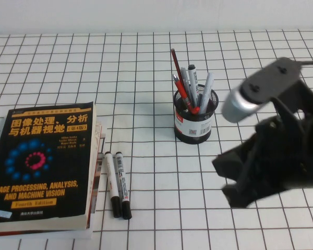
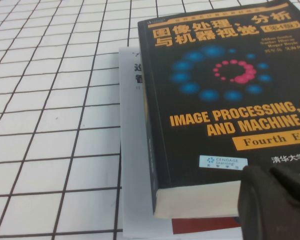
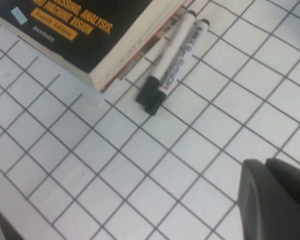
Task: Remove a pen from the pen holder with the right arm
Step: 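Take a marker out of the pen holder and lay it on the table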
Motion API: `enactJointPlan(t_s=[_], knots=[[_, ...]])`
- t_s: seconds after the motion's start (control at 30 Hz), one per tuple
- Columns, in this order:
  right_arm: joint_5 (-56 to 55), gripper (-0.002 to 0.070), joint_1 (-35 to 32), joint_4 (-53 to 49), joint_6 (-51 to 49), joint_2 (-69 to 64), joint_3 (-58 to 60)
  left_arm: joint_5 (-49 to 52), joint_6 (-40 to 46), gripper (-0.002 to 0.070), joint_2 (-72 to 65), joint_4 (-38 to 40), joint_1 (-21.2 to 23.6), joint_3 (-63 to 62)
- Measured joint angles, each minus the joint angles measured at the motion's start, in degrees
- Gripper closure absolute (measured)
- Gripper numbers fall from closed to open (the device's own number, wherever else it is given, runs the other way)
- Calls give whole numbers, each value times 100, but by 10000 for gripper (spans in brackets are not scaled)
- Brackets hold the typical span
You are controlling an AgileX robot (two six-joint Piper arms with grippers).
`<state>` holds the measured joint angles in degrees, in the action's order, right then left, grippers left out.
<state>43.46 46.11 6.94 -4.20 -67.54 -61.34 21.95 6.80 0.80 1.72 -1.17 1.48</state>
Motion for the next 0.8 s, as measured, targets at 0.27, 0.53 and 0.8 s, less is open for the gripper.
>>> enactJointPlan(t_s=[0.27, 0.53, 0.8], knots=[[859, 690, 0, -253, -10, 1285, 975, 0, 0, 679, 0, 0, 0, 0], [1218, 690, 0, -575, -22, 1402, 1300, 0, 0, 679, 0, 0, 0, 0], [-498, 690, -936, -972, -22, 1953, 2652, 0, 0, 679, 0, 0, 0, 0]])
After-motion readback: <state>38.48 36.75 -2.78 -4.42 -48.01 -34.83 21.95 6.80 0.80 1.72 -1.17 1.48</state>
